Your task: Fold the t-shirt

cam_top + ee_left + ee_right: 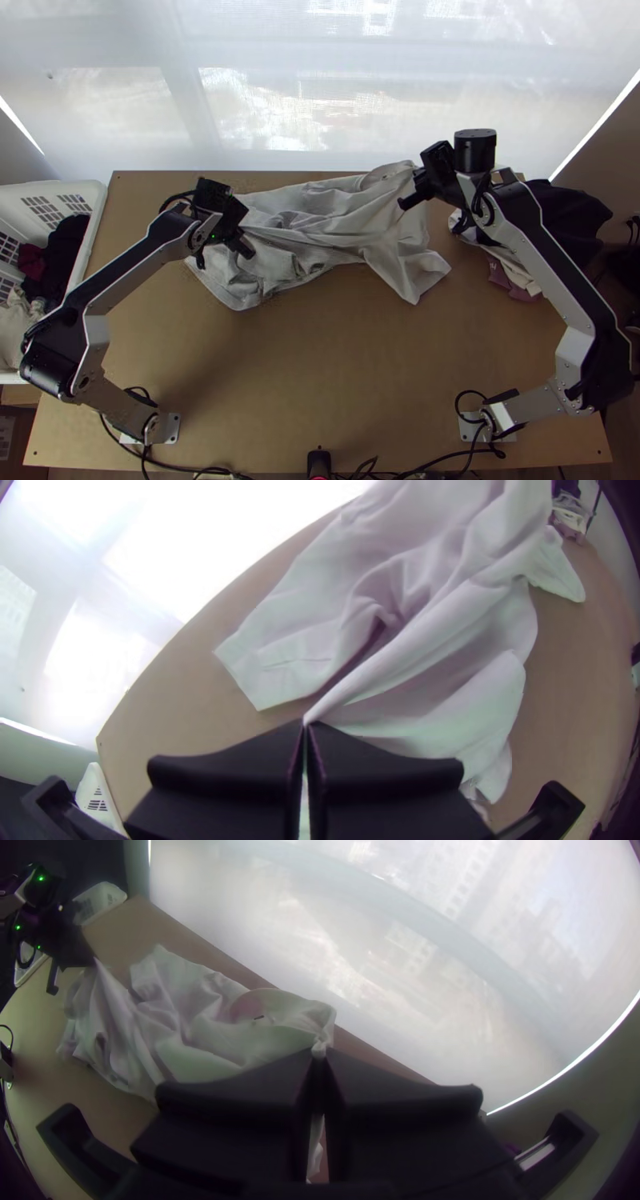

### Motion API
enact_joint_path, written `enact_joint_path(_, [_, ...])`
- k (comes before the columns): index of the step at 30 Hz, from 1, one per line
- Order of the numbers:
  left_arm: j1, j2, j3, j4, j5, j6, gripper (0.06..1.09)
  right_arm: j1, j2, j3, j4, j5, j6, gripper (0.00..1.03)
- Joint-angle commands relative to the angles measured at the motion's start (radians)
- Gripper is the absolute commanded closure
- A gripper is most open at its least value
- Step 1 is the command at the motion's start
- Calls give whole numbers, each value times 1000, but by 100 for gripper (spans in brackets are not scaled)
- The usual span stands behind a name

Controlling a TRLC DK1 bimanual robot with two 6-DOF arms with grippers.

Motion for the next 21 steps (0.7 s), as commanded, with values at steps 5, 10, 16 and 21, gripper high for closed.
enact_joint_path(5, [75,223,44,214,-89,143,105,4,-17,-23,-9,0,-9,100])
enact_joint_path(10, [78,253,54,234,-97,123,89,5,-18,-42,-9,0,-9,100])
enact_joint_path(16, [50,186,100,80,-87,22,23,9,-15,-52,-6,0,-8,100])
enact_joint_path(21, [30,131,230,-253,71,-170,11,10,-14,-56,-1,0,-6,100])
